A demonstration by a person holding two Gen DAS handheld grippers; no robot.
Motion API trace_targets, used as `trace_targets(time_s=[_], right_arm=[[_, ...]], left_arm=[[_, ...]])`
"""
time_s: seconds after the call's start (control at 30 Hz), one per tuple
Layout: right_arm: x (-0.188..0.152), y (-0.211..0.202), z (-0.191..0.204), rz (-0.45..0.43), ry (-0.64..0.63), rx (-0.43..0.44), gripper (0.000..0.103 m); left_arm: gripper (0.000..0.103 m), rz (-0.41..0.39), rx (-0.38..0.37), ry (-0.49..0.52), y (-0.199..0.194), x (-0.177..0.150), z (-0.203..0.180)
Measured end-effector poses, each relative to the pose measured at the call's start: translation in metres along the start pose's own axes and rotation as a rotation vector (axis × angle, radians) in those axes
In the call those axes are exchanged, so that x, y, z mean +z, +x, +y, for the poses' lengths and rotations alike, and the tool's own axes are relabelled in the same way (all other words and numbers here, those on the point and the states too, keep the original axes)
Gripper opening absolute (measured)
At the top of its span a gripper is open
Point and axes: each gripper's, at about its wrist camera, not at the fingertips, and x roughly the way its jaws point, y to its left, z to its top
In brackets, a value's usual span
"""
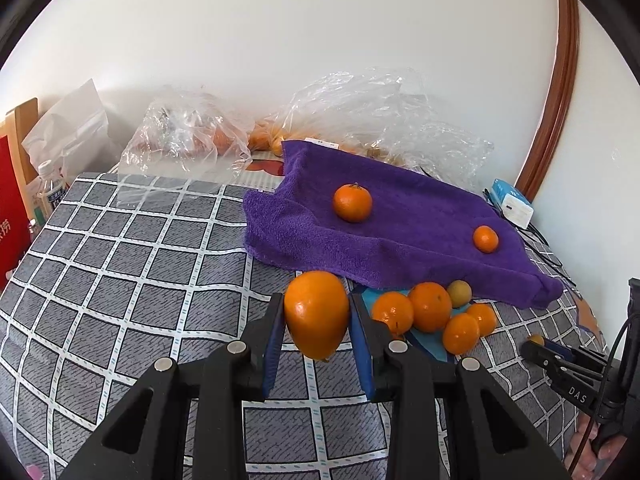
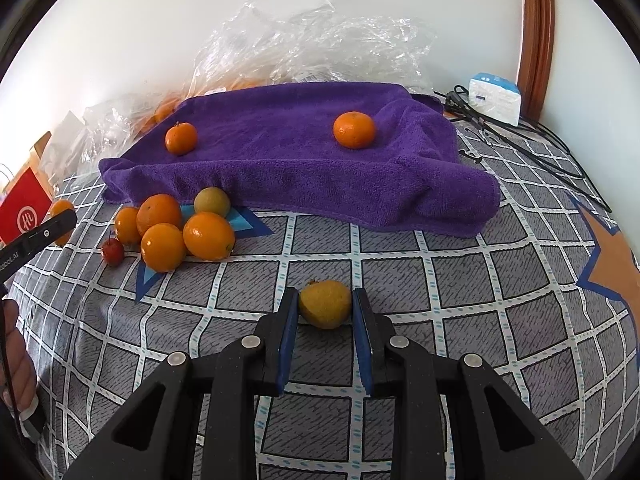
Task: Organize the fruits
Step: 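Carry both held fruits onto the purple towel with both tools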
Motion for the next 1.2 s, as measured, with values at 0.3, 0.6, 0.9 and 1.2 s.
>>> trace_targets(time_s=[0.3, 0.6, 0.9, 1.2], right_arm=[[0.018, -0.021, 0.005, -0.081, 0.006, -0.003, 0.027], [0.071, -0.032, 0.007, -0.185, -0.002, 0.0, 0.027], [0.115, -0.002, -0.005, -0.23, 0.03, -0.01, 0.027], [0.104, 0.034, -0.011, -0.198, 0.05, 0.008, 0.027]], left_arm=[[0.03, -0.034, 0.012, -0.02, -0.019, 0.029, -0.002], [0.03, -0.101, -0.018, -0.006, -0.013, 0.078, -0.026], [0.03, -0.126, 0.001, -0.025, 0.029, 0.093, -0.033], [0.03, -0.1, -0.001, -0.121, 0.054, 0.078, -0.009]])
